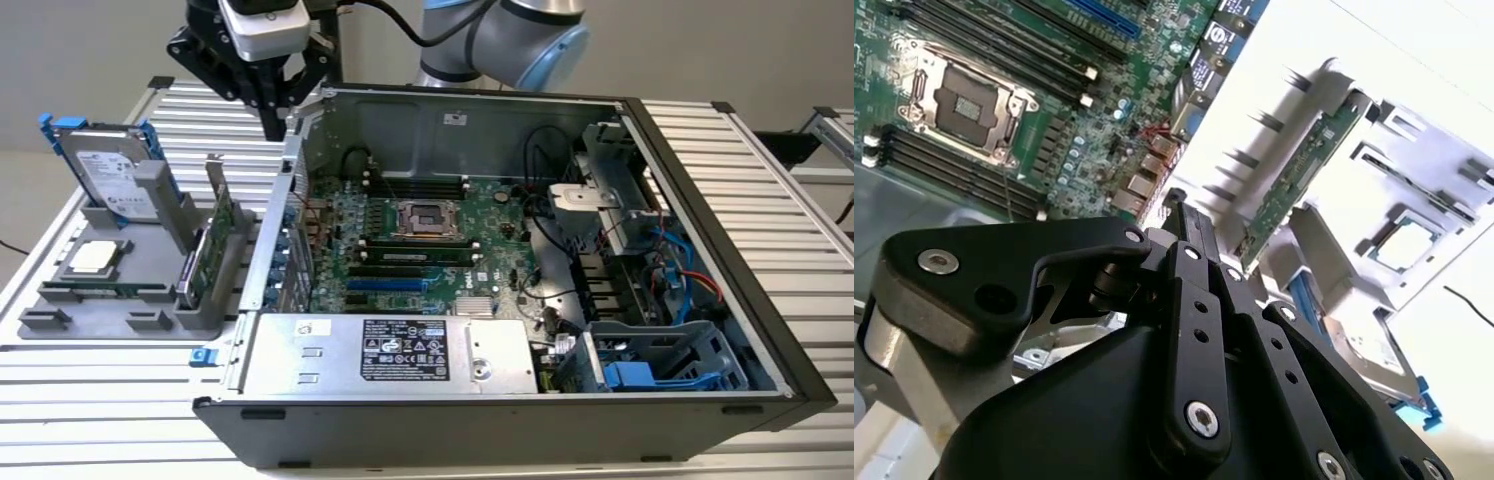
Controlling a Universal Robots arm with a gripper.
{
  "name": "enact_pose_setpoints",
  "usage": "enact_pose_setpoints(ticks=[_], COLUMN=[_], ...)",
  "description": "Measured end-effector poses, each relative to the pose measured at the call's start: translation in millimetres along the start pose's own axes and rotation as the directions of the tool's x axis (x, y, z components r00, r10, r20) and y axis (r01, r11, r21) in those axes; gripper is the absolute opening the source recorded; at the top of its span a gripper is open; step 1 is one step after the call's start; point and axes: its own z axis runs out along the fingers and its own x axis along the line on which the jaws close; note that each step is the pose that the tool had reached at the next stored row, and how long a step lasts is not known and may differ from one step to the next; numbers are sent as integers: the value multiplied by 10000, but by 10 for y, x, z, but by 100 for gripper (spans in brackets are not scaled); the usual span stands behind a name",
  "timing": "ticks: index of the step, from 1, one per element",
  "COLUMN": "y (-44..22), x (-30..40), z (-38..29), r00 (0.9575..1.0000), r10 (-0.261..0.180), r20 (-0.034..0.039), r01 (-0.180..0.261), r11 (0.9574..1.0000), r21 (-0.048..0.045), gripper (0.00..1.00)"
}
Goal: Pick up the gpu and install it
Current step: 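Reach for the gpu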
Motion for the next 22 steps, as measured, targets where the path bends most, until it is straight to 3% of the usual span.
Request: enact_pose_setpoints(ticks=[22], y=[-34], x=[249], z=[-7], r00=[10000], r10=[0], r20=[-1], r01=[0], r11=[10000], r21=[-2], gripper=[0])
